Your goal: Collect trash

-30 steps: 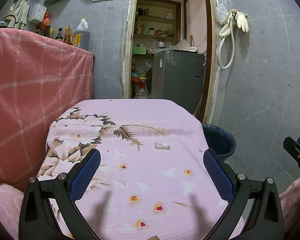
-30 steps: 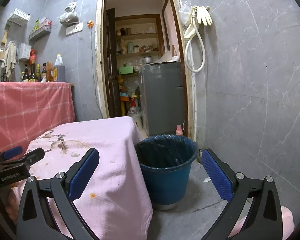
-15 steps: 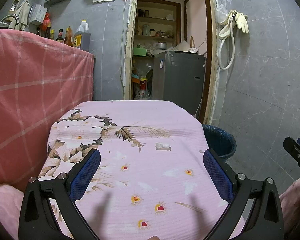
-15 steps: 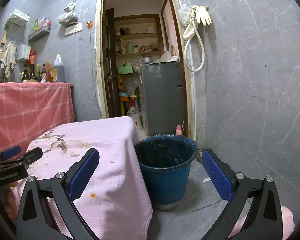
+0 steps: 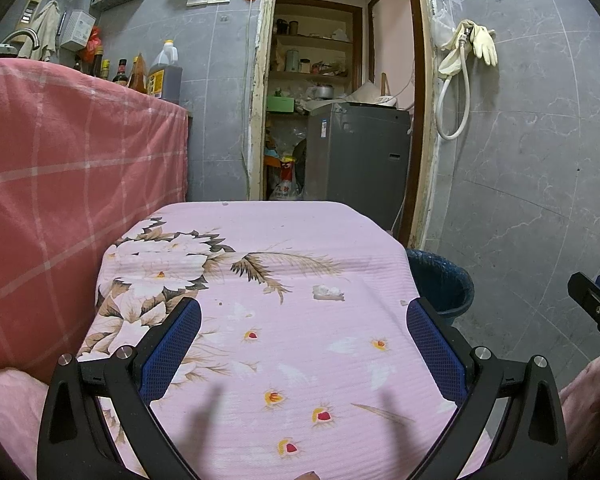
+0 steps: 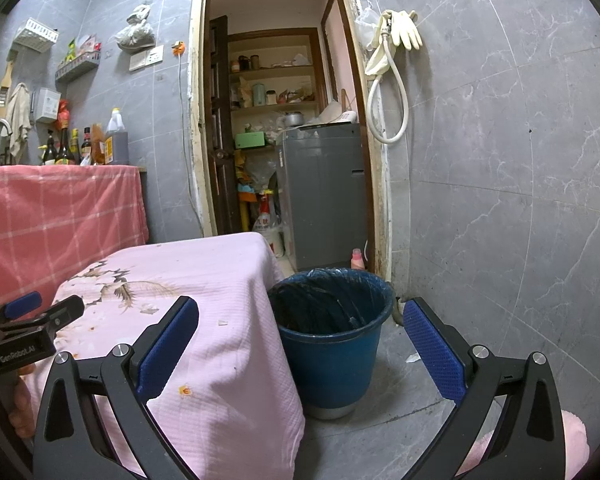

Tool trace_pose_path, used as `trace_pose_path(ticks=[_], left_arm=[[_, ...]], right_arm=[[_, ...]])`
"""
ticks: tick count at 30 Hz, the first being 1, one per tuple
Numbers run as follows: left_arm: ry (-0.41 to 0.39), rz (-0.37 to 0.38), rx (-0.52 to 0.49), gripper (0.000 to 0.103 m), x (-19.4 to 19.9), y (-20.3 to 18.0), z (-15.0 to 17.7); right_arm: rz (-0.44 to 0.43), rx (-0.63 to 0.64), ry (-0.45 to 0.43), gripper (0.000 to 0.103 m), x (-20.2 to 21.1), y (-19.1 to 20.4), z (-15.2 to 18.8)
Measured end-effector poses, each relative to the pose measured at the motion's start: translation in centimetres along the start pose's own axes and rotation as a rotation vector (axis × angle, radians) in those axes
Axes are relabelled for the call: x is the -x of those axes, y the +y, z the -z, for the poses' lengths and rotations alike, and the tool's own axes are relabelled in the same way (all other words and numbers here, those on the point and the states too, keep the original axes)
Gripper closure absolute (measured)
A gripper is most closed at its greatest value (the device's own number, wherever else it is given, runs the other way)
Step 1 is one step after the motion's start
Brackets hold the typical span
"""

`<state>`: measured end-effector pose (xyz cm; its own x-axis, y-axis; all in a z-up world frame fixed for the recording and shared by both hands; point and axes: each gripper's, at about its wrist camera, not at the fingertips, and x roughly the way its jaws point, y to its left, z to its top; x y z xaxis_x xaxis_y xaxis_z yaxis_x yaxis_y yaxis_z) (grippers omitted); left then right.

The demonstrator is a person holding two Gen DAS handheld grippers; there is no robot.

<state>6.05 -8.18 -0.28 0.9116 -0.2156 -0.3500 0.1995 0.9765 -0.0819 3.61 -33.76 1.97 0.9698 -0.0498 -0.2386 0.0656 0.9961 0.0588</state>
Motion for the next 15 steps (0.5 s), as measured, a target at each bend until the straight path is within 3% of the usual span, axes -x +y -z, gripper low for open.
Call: trace_pose_path(ticks=[15], left_arm=[[0.0, 0.001, 0.0, 0.002, 0.0, 0.18, 0.01]], right_arm=[[-0.001, 0.0, 0.001, 0.0, 0.0, -0.16, -0.03]])
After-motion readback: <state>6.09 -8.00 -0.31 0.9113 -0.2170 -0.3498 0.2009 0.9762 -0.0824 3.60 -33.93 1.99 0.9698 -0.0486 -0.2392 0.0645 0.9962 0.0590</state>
